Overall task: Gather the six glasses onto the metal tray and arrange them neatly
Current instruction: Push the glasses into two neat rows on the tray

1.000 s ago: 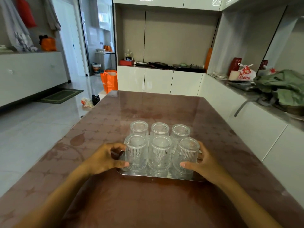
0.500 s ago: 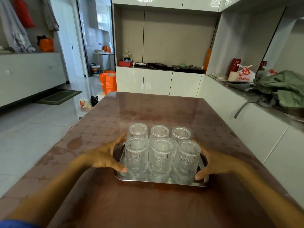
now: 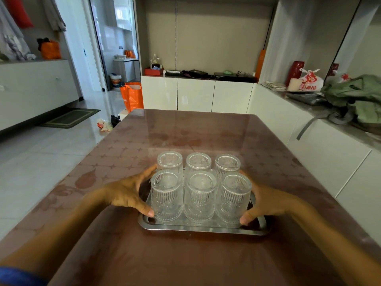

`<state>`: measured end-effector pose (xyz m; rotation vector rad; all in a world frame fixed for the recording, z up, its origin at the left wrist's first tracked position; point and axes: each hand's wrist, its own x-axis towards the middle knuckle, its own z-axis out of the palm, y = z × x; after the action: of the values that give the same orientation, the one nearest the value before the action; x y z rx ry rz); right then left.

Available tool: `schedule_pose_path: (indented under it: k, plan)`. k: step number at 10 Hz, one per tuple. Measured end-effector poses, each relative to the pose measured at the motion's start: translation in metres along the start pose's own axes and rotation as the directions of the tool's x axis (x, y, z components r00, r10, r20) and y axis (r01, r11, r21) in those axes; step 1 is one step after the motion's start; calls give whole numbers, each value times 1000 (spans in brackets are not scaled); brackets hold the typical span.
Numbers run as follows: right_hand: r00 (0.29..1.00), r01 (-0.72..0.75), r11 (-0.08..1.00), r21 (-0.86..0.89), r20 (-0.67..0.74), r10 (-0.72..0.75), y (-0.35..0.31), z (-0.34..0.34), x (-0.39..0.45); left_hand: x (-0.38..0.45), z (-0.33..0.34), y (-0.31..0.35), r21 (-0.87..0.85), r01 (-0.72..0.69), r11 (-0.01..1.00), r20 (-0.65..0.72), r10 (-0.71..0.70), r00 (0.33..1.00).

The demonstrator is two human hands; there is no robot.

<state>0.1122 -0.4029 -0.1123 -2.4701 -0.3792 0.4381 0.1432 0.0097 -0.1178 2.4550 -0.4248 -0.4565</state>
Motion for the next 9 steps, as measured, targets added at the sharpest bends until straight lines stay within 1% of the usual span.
schedule_pose_path:
  k: [1,2,3,4,6,7,8,9]
  plan:
    - [999,5,1000,-2,-33,-5,3,3,0,-4,-2,6,3,-15,1000,9,15,1000]
    - [998,41,999,14,-54,-40,5,6,0,-17,-9,25,-22,-11,1000,26,11,1000]
    - [997,59,998,27,-54,-58,6,6,1,-28,-13,39,-32,4,999,39,-3,999]
    - [996,71,997,35,-51,-69,7,6,1,-40,-17,59,13,6,1000,30,-7,1000]
    - [997,71,997,15,-30,-70,-2,2,-3,-55,-24,78,32,76,997,22,-77,997]
    - [997,75,997,-6,3,-75,-2,-2,-12,-58,-24,77,36,65,997,88,-67,994]
    - [996,47,998,-46,-78,-51,-7,-29,-45,-63,-46,64,77,11,997,24,-13,1000]
    - [975,114,993,16,-193,-108,-36,-54,-57,-63,-63,70,24,-90,996,-46,91,995]
